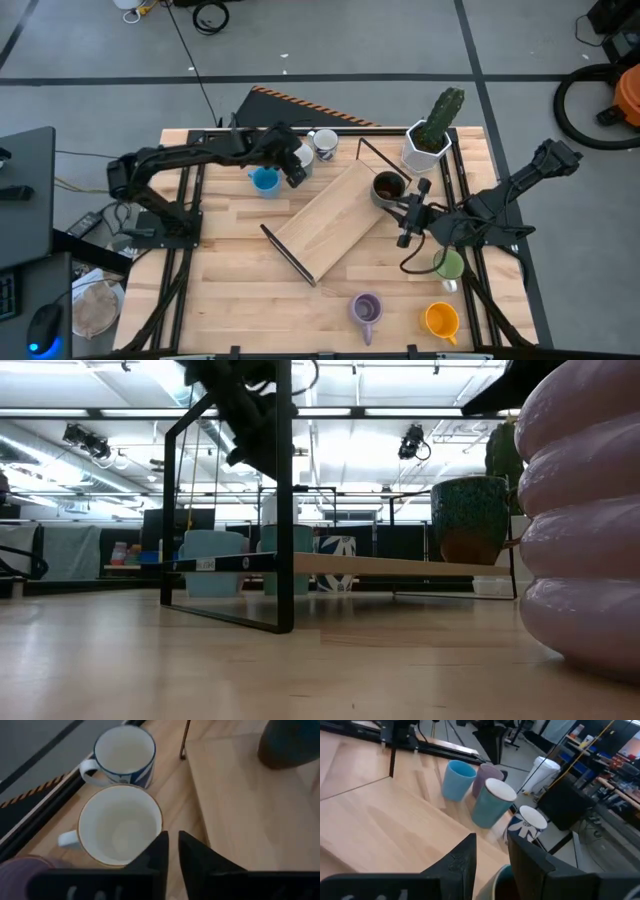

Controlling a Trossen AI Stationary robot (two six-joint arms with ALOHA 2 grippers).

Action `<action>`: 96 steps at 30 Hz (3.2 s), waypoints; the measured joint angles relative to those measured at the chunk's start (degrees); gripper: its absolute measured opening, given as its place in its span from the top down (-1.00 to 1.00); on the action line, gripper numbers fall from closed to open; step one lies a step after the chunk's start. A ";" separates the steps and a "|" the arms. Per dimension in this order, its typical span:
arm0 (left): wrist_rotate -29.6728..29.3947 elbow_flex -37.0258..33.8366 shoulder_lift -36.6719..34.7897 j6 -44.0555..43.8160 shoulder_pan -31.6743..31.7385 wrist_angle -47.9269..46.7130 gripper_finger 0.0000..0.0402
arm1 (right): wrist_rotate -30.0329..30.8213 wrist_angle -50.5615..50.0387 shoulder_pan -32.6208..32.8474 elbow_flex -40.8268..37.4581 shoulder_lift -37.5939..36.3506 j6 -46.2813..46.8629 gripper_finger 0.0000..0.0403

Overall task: Place coffee mugs
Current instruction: Put the green mug on the shelf

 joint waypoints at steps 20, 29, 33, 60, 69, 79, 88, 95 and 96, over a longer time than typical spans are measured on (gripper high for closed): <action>-1.05 19.08 18.17 4.75 0.04 -17.53 0.18 | 11.16 -4.49 8.14 -1.85 -0.33 2.04 0.41; -1.26 20.17 22.05 3.81 0.48 -17.57 0.09 | 11.09 -4.22 8.11 -1.85 -0.44 3.58 0.41; -3.10 20.09 23.11 3.90 0.92 -17.37 0.11 | 10.98 -4.16 8.11 -1.85 -0.42 3.65 0.41; 0.90 20.44 24.00 7.53 1.46 -21.10 0.87 | 8.98 -4.09 8.11 -1.83 -0.36 4.94 0.41; 4.21 34.29 23.78 9.85 -0.80 -31.68 0.87 | 9.00 -4.09 8.11 -1.83 -0.36 4.73 0.41; 7.02 40.13 23.65 9.92 -6.52 -22.38 0.87 | 9.00 -4.09 8.11 -1.83 -0.36 4.83 0.41; 8.82 40.17 27.93 9.87 -8.16 -13.25 0.87 | 9.00 -2.51 8.09 -1.78 -0.33 3.49 0.41; 8.06 40.09 31.05 11.42 -7.88 -10.68 0.87 | 9.02 -1.96 8.09 -1.78 -0.33 2.50 0.41; 7.09 40.15 31.17 11.74 -7.88 -9.88 0.87 | 9.02 -2.02 8.09 -1.78 -0.33 2.42 0.41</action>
